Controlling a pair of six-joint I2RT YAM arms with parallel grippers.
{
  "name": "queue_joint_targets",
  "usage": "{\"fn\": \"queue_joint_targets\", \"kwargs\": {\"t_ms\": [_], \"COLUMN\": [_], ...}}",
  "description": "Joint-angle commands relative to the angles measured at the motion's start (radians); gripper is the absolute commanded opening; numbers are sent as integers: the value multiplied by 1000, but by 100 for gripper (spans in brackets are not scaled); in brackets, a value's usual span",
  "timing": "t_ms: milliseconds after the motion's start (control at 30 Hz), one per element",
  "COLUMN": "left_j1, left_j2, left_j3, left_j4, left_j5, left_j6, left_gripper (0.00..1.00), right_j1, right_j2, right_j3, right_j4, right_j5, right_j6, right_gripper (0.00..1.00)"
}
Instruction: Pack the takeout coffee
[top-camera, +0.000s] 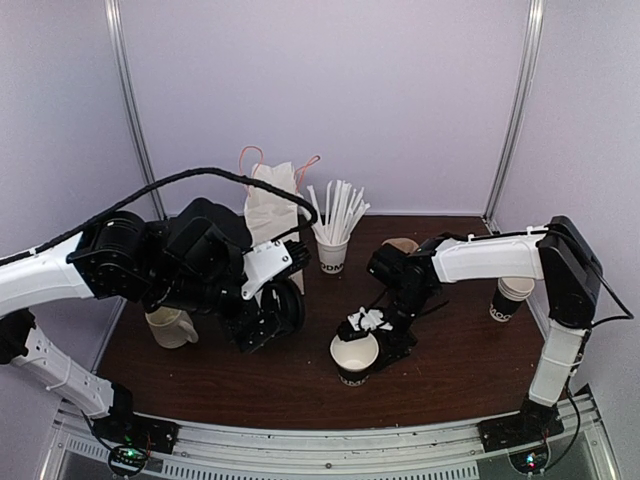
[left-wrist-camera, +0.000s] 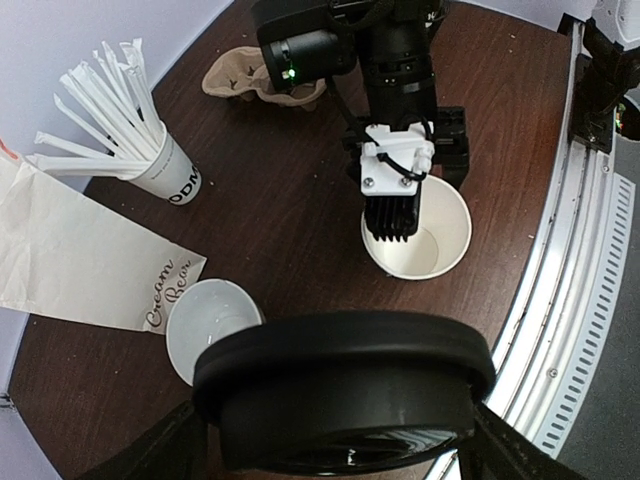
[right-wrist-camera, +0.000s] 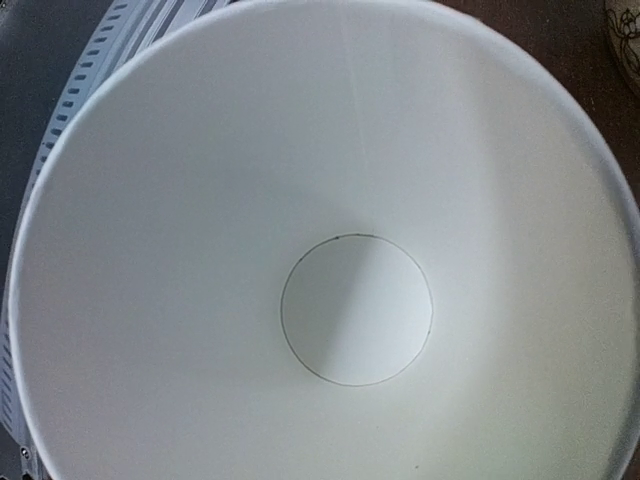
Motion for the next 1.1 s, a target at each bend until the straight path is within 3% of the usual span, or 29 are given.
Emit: {"fn": "queue_joint_targets", "kwargs": {"t_ms": [0,500,633,867,1067], "left_j1": [-1,-1,-1,-1,-1], "left_j2": [27,49,75,215,357], "left_j3": [59,65,88,205,313], "left_j4": [-36,-55,-82,-155,-203], "left_j5": [36,83,113,174,210], "left_j6": [22,7,22,95,155], "left_gripper": [88,87,87,87,88], "right_j1": [11,55,44,-118,-251], "right_j2": [-28,53,20,-177,-319], "right_j3": [2,21,42,-9,-63], "right_j4": [31,92,-16,-177,-159], "right_j5": [-52,-108,-82,-85,-157], "right_j6": [49,125,69,1,120], "right_gripper": [62,59,63,69,68]}}
